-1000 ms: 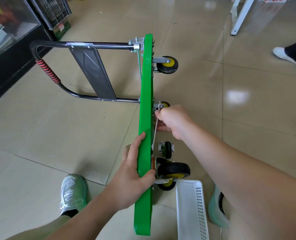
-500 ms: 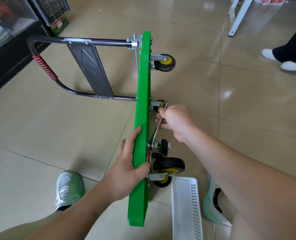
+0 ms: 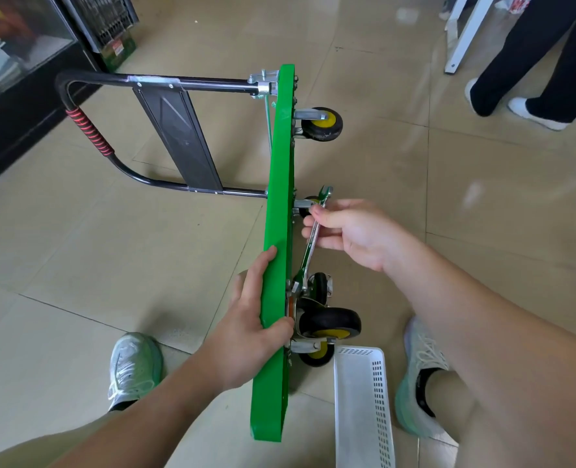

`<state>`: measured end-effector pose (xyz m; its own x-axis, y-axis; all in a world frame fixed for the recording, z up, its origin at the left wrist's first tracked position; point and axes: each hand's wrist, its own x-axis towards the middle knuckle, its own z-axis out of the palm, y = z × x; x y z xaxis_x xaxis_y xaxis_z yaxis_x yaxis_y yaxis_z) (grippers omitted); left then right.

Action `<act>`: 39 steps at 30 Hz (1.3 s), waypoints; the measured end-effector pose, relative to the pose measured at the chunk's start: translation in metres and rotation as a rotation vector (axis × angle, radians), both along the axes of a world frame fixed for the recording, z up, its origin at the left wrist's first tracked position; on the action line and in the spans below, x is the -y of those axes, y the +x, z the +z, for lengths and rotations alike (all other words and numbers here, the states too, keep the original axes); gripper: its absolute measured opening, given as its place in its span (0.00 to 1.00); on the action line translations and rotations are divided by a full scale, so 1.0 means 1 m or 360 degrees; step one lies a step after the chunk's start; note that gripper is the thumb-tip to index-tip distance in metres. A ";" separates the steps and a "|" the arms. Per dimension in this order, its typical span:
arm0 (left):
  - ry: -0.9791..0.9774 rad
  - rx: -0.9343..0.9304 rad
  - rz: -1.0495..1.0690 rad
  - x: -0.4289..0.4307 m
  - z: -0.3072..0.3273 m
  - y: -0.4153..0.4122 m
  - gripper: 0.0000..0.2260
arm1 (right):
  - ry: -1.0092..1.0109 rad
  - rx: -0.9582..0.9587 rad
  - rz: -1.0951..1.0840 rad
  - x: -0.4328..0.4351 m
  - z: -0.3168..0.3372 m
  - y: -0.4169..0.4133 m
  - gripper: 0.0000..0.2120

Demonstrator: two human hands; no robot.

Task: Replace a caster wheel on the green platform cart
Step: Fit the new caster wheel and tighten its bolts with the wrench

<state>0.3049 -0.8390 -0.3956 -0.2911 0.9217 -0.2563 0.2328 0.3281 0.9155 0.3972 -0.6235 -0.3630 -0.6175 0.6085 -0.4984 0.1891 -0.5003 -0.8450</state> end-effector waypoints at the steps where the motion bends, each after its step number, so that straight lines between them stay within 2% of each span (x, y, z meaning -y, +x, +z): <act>1: 0.0003 0.0002 0.0005 0.000 0.000 0.000 0.41 | 0.0053 -0.0011 -0.0001 0.001 0.004 0.002 0.03; 4: 0.0024 0.0000 0.0017 -0.001 0.000 0.001 0.40 | 0.0246 -0.0072 0.0051 0.008 0.014 0.006 0.02; 8: 0.0045 -0.0032 0.0045 -0.002 -0.001 0.002 0.41 | 0.0457 -0.0161 0.0100 0.025 0.021 0.013 0.06; 12: 0.0072 -0.0046 0.0056 -0.002 -0.002 0.003 0.41 | 0.0832 -0.0159 0.0184 0.041 0.022 0.018 0.09; 20: 0.0078 -0.0013 0.0091 -0.002 -0.004 0.003 0.41 | 0.1070 -0.0238 0.0193 0.052 0.020 0.018 0.13; 30: 0.0071 0.0000 0.0084 -0.002 -0.003 0.003 0.40 | 0.1081 -0.0274 0.0190 0.056 0.013 0.012 0.12; 39: 0.0059 -0.0053 0.0034 0.001 -0.002 0.001 0.40 | 0.0923 -0.0209 0.0177 0.049 0.012 0.002 0.12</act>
<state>0.3061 -0.8404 -0.3979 -0.3186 0.9239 -0.2117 0.2567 0.2991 0.9190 0.3989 -0.6723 -0.3510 -0.7270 0.6863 -0.0198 0.0894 0.0660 -0.9938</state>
